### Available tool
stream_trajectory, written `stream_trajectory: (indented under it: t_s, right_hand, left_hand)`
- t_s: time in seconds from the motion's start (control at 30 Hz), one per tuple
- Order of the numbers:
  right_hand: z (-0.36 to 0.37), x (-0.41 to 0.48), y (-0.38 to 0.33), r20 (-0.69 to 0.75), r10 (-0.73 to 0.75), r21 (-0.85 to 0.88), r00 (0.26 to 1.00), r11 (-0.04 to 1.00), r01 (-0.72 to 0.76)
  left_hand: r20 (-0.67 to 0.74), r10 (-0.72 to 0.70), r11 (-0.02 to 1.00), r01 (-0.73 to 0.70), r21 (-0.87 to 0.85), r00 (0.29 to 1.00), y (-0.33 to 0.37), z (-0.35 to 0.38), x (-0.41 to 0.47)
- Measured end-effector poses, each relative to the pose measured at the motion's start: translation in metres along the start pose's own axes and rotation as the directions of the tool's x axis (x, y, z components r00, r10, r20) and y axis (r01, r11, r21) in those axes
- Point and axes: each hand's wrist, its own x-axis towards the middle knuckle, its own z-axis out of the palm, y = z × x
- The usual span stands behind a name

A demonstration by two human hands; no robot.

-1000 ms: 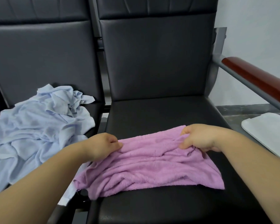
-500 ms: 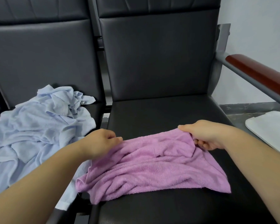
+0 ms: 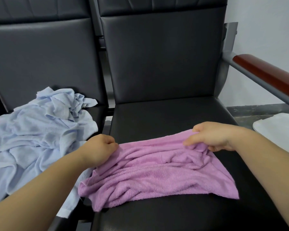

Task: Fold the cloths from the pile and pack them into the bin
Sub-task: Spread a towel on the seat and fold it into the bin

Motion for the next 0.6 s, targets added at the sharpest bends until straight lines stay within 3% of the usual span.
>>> stream_trajectory:
  t_s: [0.1, 0.2, 0.37, 0.6]
  right_hand:
    - [0.001, 0.005, 0.002, -0.058, 0.029, 0.101, 0.998, 0.995, -0.023]
    - [0.002, 0.011, 0.008, -0.200, -0.027, 0.024, 0.980, 0.999, 0.032]
    - [0.006, 0.017, 0.008, -0.446, -0.140, -0.051, 0.884, 0.990, 0.131]
    - [0.014, 0.025, 0.007, -0.464, -0.172, -0.169, 0.869, 0.980, 0.104]
  left_hand:
    - [-0.016, 0.024, 0.997, -0.022, 0.077, 1.000, -0.003, 0.007, 0.004]
    - [-0.027, 0.050, 0.990, -0.046, 0.131, 0.998, -0.006, 0.011, 0.008]
    - [-0.040, 0.075, 0.977, -0.066, 0.203, 0.996, -0.004, 0.015, 0.012]
    - [-0.034, 0.069, 0.966, -0.058, 0.253, 0.997, -0.003, 0.015, 0.015]
